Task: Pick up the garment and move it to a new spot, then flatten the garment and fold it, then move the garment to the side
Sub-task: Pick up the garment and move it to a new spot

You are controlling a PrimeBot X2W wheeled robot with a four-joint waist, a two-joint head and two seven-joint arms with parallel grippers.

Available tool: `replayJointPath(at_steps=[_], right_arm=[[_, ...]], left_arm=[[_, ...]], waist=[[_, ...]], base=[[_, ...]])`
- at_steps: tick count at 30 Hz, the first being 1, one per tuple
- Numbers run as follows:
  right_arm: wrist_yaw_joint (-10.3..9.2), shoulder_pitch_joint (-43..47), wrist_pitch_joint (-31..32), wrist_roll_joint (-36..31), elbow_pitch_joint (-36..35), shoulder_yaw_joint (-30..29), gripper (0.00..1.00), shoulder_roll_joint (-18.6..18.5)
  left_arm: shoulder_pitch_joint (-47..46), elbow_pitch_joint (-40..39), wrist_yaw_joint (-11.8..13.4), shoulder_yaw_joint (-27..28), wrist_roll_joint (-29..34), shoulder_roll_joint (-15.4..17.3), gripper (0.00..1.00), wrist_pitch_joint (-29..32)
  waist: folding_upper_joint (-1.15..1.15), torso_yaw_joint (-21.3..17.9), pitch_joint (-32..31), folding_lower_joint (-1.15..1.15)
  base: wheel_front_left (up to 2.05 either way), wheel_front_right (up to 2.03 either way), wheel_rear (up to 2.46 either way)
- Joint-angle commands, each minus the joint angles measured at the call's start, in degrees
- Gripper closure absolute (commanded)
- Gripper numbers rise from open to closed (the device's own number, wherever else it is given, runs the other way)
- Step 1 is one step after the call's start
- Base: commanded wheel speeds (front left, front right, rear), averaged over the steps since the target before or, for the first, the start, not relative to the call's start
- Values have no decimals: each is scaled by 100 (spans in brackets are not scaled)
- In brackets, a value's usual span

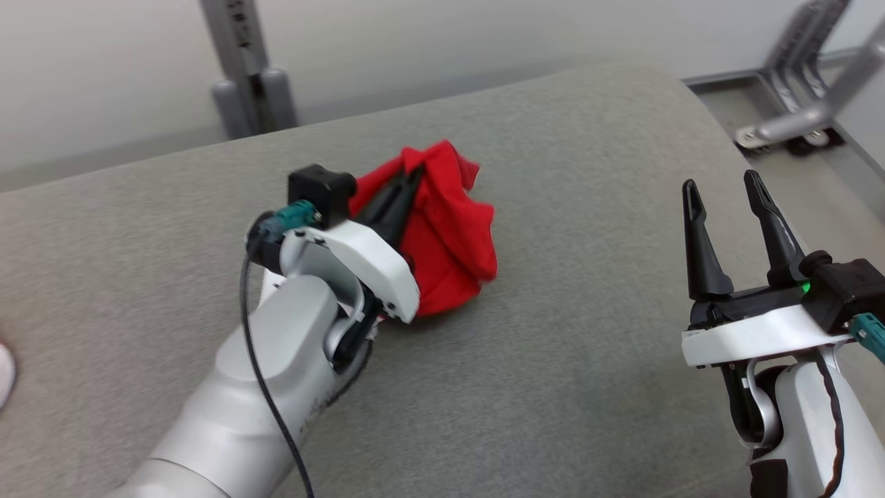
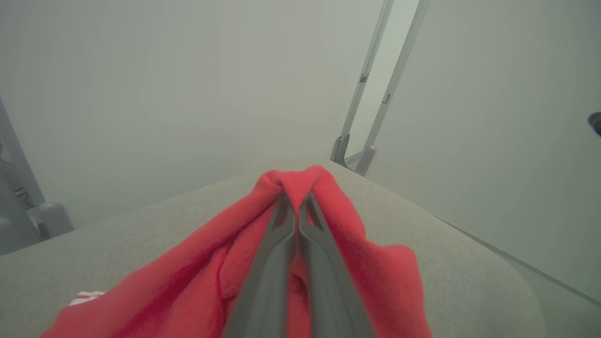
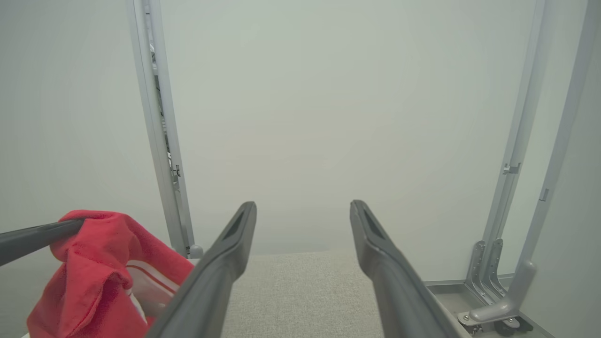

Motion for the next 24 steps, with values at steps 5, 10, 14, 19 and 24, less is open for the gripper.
replayJointPath(at_steps=[5, 10, 14, 19, 24], right_arm=[[1, -80, -28, 58, 8, 30, 0, 14], [1, -118, -28, 121, 16, 13, 0, 13], [1, -86, -29, 136, 28, -15, 0, 13], [1, 38, -28, -5, 52, -91, 0, 10], [1, 93, -28, -86, 26, -124, 0, 7]], left_arm=[[126, -43, 248, -862, -406, 23, 56, -96], [57, -45, 334, -1466, -792, 17, 0, -119], [-129, 30, 445, -1494, -998, 17, 0, -147], [-112, -228, 423, -904, -756, 16, 0, -149], [104, -503, 496, -91, -167, 27, 0, -150]], waist=[[0, -713, 430, 0], [0, -750, 485, 0], [0, -560, 415, 0], [0, -55, 157, 0], [0, 390, -86, 0]], base=[[0, 0, 0], [0, 0, 0], [0, 0, 0], [0, 0, 0], [0, 0, 0]])
